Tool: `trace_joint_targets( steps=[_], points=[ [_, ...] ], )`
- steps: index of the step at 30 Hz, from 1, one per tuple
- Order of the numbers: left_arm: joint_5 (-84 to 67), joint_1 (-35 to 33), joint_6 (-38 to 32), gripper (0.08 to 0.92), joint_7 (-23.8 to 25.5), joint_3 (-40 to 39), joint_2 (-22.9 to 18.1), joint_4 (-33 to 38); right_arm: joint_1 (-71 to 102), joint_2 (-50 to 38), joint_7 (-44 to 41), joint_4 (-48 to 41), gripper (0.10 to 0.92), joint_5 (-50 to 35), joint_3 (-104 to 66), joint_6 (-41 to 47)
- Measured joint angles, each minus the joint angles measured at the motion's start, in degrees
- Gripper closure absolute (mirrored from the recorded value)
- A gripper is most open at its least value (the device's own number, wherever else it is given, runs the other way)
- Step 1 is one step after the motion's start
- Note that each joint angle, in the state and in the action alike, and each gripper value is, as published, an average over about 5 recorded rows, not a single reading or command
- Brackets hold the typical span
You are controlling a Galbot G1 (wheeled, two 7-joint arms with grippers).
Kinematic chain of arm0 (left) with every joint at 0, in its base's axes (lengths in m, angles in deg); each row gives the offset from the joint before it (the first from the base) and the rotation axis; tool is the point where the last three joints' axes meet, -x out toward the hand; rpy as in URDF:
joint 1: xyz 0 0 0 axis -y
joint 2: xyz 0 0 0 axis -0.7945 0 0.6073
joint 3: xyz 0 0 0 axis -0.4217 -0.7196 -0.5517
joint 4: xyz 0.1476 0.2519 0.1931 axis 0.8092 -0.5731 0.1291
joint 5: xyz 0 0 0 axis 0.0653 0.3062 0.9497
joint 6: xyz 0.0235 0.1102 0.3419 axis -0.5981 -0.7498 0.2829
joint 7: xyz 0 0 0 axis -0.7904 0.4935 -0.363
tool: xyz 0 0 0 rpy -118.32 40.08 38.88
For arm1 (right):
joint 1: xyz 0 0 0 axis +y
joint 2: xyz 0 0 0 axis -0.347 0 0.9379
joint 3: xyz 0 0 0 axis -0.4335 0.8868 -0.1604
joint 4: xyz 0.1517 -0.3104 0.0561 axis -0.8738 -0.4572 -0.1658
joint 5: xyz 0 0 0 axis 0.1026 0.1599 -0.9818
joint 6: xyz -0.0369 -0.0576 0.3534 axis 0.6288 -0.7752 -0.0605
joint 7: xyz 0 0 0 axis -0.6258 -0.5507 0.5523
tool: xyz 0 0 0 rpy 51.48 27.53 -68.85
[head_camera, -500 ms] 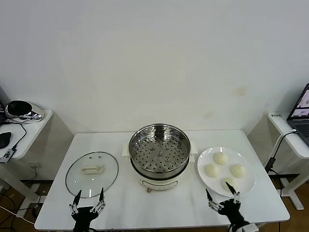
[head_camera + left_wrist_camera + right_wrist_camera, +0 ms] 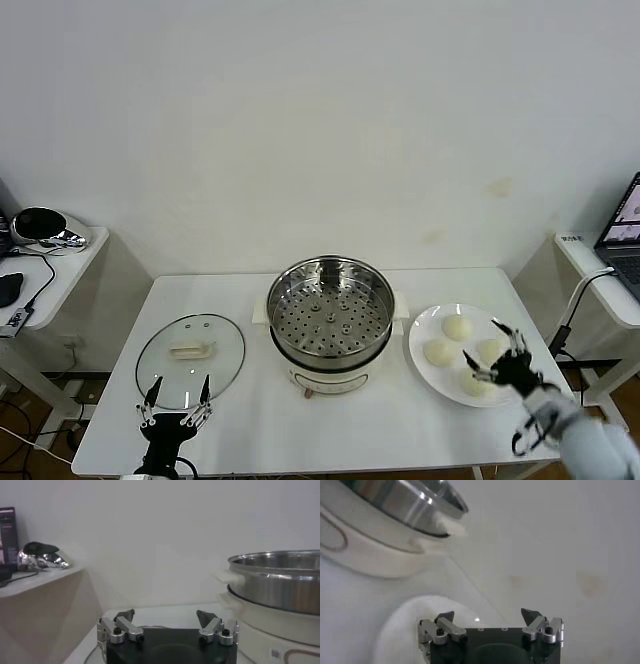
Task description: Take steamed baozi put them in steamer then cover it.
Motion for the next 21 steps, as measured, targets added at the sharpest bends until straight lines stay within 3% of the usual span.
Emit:
trace_joint_targets(
  steps=[12,21],
  points=[
    [2.7,0.2,1.5,0.177,-0.4,1.5,0.1,0.4,-33.3,-6.0,-21.6,-16.0,0.203,3.0,28.5,0.5],
    [3.3,1.0,2.0,0.177,-0.3,2.6,0.4,0.2,-48.0,-4.3,-30.5,-26.0,0.203,4.4,43.2,-1.5]
  ],
)
